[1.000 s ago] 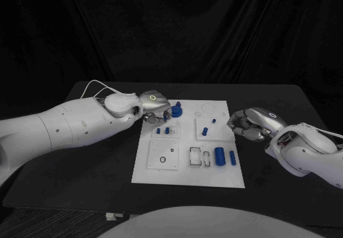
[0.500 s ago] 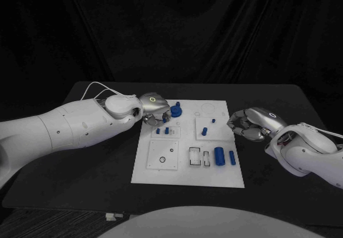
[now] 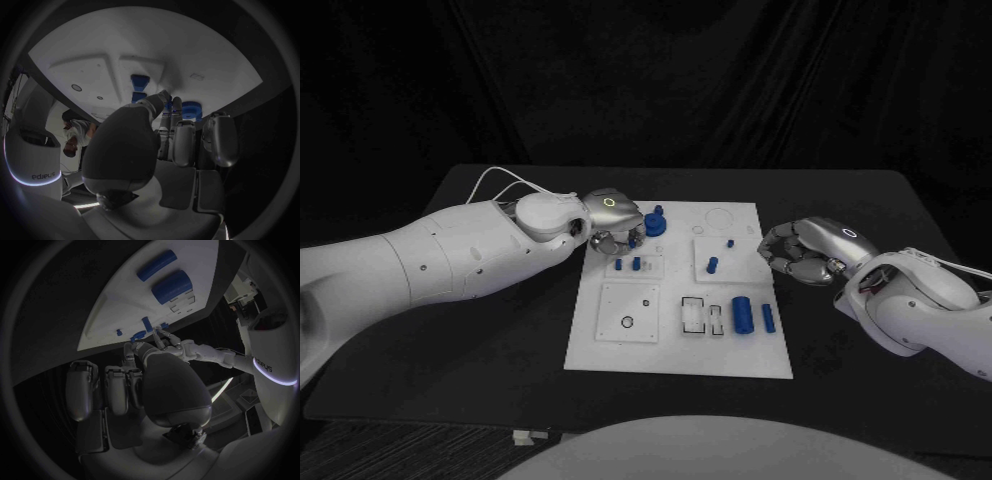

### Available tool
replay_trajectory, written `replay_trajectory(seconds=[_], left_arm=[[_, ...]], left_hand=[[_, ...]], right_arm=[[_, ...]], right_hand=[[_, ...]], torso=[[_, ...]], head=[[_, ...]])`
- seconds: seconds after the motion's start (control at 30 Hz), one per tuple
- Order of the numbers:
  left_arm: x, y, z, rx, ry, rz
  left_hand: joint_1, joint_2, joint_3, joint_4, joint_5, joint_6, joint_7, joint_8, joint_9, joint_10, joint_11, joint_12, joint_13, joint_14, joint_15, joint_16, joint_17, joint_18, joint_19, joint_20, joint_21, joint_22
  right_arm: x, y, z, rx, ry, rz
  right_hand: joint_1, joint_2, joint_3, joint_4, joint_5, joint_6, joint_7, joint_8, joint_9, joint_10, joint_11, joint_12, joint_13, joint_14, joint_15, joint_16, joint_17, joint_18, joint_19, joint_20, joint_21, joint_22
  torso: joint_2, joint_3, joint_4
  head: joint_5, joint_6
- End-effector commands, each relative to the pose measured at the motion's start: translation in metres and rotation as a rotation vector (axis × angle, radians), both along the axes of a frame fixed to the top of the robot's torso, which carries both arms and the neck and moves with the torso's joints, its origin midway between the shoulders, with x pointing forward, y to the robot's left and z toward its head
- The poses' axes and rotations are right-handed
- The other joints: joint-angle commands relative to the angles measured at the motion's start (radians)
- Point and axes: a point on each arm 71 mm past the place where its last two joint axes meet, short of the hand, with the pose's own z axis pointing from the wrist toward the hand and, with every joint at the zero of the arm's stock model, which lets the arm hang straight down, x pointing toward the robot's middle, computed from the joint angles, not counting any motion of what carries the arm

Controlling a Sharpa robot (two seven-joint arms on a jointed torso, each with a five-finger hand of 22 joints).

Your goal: Assemble the parts on the task board

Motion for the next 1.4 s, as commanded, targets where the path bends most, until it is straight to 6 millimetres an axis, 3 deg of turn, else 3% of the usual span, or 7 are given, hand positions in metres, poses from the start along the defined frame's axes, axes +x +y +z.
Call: replay_trajectory(seconds=[0.03,0.4,0.5,0.63,0.9,1.4], left_arm=[[-0.001,-0.001,-0.004,0.009,0.013,0.004],[0.0,0.002,-0.009,0.015,0.018,0.019],[0.0,0.003,-0.009,0.016,0.019,0.025],[0.001,0.004,-0.009,0.013,0.012,0.034],[0.003,0.01,-0.007,-0.005,-0.02,0.055],[0.006,0.033,0.004,-0.087,-0.137,0.082]], left_hand=[[0.002,0.003,0.005,0.002,0.001,-0.003,0.008,-0.006,-0.001,-0.001,0.003,-0.006,0.0,-0.006,0.001,-0.003,-0.002,0.011,-0.007,-0.001,-0.003,0.177],[0.008,0.006,0.007,0.0,0.007,-0.032,0.005,-0.026,-0.007,-0.005,0.005,-0.017,-0.001,-0.012,0.003,-0.013,-0.014,0.013,-0.013,0.001,-0.013,0.175],[0.008,-0.001,0.01,0.001,0.007,-0.09,-0.012,-0.06,-0.021,-0.023,0.008,-0.033,-0.005,-0.019,0.004,-0.025,-0.029,0.016,-0.02,0.003,-0.029,0.171],[0.008,-0.01,0.011,0.003,0.006,-0.13,-0.04,-0.077,-0.033,-0.037,0.019,-0.044,-0.006,-0.021,0.01,-0.03,-0.033,0.016,-0.023,0.006,-0.036,0.17],[0.005,-0.021,0.008,0.011,0.003,-0.191,-0.062,-0.079,-0.05,-0.043,0.031,-0.05,-0.005,-0.022,0.017,-0.034,-0.034,0.016,-0.022,0.011,-0.037,0.17],[0.014,-0.024,0.008,0.01,0.003,-0.2,-0.073,-0.074,-0.054,-0.045,0.028,-0.052,-0.004,-0.026,0.017,-0.042,-0.045,0.018,-0.025,0.014,-0.047,0.167]], right_arm=[[-0.001,-0.001,-0.001,-0.005,0.008,-0.012],[-0.001,-0.001,-0.002,-0.006,0.01,-0.012],[-0.001,-0.001,-0.002,-0.006,0.011,-0.012],[-0.001,-0.001,-0.002,-0.007,0.011,-0.012],[-0.001,-0.002,-0.002,-0.007,0.011,-0.015],[-0.002,-0.007,0.004,-0.001,-0.008,-0.031]], right_hand=[[0.001,0.003,0.007,-0.004,0.004,0.006,-0.003,-0.001,0.0,0.103,0.008,0.003,0.263,0.105,0.006,-0.003,0.254,0.003,0.042,0.005,-0.008,0.217],[0.001,0.003,0.007,-0.004,0.004,0.006,-0.003,-0.001,0.0,0.103,0.008,0.003,0.263,0.105,0.006,-0.003,0.254,0.003,0.042,0.005,-0.008,0.217],[0.001,0.003,0.007,-0.004,0.004,0.006,-0.003,-0.001,0.0,0.103,0.008,0.003,0.263,0.105,0.006,-0.003,0.254,0.003,0.042,0.005,-0.008,0.217],[0.001,0.003,0.007,-0.004,0.004,0.006,-0.003,-0.001,0.0,0.103,0.008,0.003,0.263,0.105,0.006,-0.003,0.254,0.003,0.042,0.005,-0.008,0.217],[0.001,0.003,0.008,-0.005,0.004,0.006,-0.002,-0.001,-0.001,0.103,0.008,0.003,0.263,0.105,0.006,-0.004,0.253,0.003,0.042,0.005,-0.008,0.217],[0.001,0.002,0.007,-0.006,0.004,0.006,-0.002,-0.001,-0.001,0.103,0.009,0.003,0.263,0.104,0.007,-0.005,0.251,0.004,0.039,0.005,-0.013,0.215]], torso=[[0.0,-0.0004,0.0002],[0.0,0.0,0.0001],[0.0,0.0,0.0002],[0.0,-0.0001,0.0001],[0.0,0.0,0.0005],[0.0,-0.0007,0.0008]], head=[[-0.001,0.0],[-0.002,0.0],[-0.001,0.0],[0.0,0.0],[-0.002,0.0],[0.003,0.0]])
